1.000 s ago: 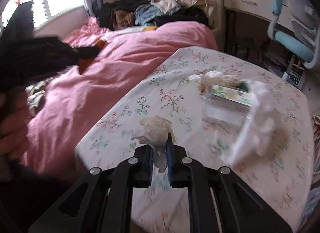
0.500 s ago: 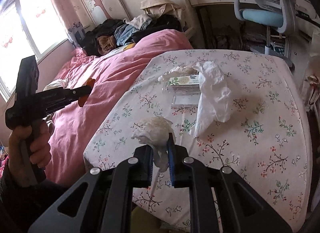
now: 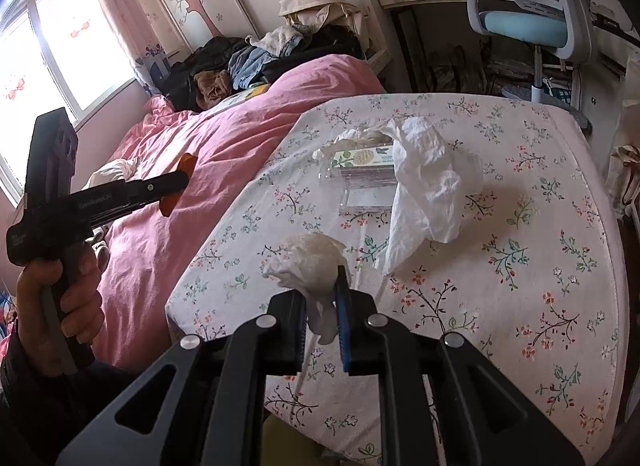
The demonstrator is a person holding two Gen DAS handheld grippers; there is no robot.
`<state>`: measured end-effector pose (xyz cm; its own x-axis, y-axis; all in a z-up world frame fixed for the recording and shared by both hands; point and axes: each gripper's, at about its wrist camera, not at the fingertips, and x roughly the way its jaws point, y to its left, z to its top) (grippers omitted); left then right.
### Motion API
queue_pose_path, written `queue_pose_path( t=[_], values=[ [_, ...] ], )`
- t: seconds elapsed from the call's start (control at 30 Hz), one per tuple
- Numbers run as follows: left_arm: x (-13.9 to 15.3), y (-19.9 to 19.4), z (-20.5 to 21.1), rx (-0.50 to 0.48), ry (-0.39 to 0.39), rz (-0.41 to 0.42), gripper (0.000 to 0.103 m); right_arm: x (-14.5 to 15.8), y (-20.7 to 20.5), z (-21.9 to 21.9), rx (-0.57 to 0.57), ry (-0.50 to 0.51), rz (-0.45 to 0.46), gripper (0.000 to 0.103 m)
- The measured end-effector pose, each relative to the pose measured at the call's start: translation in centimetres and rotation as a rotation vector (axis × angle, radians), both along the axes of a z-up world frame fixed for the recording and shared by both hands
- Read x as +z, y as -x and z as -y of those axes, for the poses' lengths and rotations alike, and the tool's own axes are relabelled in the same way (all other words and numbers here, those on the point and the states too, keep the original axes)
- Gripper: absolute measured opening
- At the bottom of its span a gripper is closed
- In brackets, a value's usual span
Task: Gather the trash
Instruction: 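Carry peel and tissue over the yellow bin and open both tools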
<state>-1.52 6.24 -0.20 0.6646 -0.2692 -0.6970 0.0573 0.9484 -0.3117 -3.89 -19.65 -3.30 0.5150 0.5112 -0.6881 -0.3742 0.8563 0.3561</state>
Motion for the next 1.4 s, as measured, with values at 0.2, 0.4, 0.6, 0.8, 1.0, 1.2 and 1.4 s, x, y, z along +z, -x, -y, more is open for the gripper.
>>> queue_pose_path(
  t=[0.2,0.4,0.6,0.8,1.0,1.2,1.4],
  values=[
    [-0.7,0.6,1.3,-0.034,-0.038,-0.011,0.015,-0.4,0.2,0.3,0.011,0.022,-0.012,0.015],
    [-1.2,2.8,2.3,-0.054,-0.058,-0.017,0.015,-0.6,1.5,0.6,0.033,-0.007,-0.032,0.015],
    [-2.0,6.8,3.1,-0.076,-0.059,-0.025,0.015,-1.4,4.6,-0.3,0.091,-0.02,-0.05,0.015],
    [-3.1,10.1,3.7,-0.102,-0.055,-0.052,0.015,-2.5,7.7,-0.5,0.126,-0.045,-0.089,0.015],
    [-5.1,13.4,5.0,-0.159,-0.044,-0.126,0.015,-3.7,10.6,-1.3,0.17,0.007,-0.123,0.05],
    [-6.8,16.5,7.6,-0.259,-0.088,-0.186,0.024,-2.5,10.6,2.0,-0.015,-0.084,-0.05,0.055],
    [-4.7,15.7,6.1,-0.15,-0.077,-0.102,0.053,1.1,10.4,3.4,-0.139,-0.036,0.115,0.069]
  ],
)
